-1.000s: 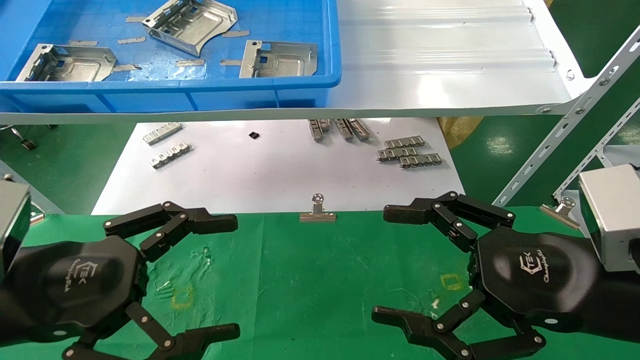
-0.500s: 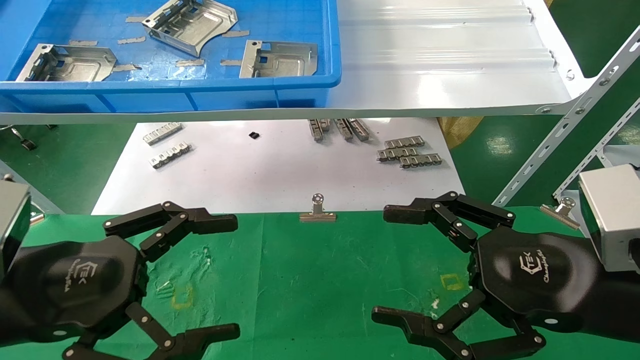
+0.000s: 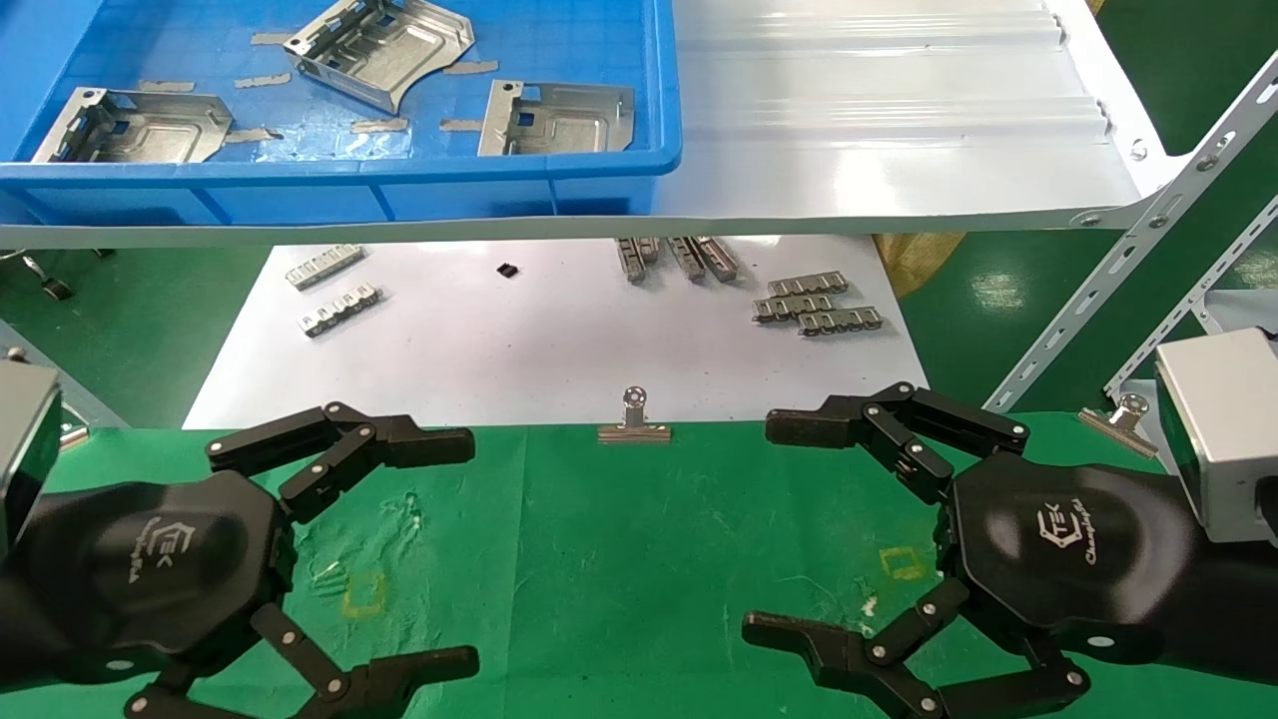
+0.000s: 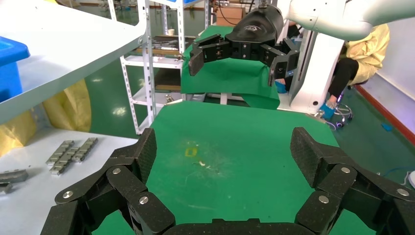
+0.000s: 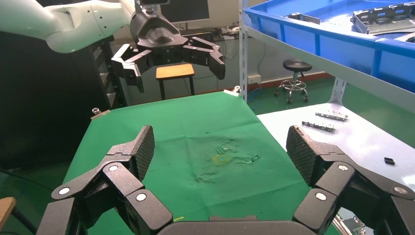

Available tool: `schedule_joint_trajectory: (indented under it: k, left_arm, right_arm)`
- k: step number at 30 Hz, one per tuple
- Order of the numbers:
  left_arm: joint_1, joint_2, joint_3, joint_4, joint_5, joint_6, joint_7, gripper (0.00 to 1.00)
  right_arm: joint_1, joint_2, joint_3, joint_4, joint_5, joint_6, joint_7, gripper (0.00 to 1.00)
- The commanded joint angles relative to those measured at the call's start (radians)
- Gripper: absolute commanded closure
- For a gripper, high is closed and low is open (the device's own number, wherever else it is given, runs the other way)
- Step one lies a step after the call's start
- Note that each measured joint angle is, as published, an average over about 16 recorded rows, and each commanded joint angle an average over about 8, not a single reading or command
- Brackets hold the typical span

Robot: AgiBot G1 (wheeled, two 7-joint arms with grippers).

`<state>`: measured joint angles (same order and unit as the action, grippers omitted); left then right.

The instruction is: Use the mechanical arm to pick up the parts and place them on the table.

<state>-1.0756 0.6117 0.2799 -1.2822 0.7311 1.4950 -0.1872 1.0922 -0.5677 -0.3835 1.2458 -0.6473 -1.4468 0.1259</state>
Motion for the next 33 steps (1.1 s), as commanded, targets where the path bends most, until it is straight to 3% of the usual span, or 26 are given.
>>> schedule_joint_trajectory:
  k: [1,8,9,33]
  left_arm:
    - [0.0,0.0,0.0,0.0,0.0,0.0,0.0,0.0]
    - [0.0,0.0,0.0,0.0,0.0,0.0,0.0,0.0]
    - [0.0,0.0,0.0,0.0,0.0,0.0,0.0,0.0]
    - [0.0,0.0,0.0,0.0,0.0,0.0,0.0,0.0]
  right_arm:
    - [0.0,0.0,0.0,0.0,0.0,0.0,0.0,0.06]
    - [0.0,0.0,0.0,0.0,0.0,0.0,0.0,0.94]
    - [0.0,0.0,0.0,0.0,0.0,0.0,0.0,1.0]
    - [0.0,0.0,0.0,0.0,0.0,0.0,0.0,1.0]
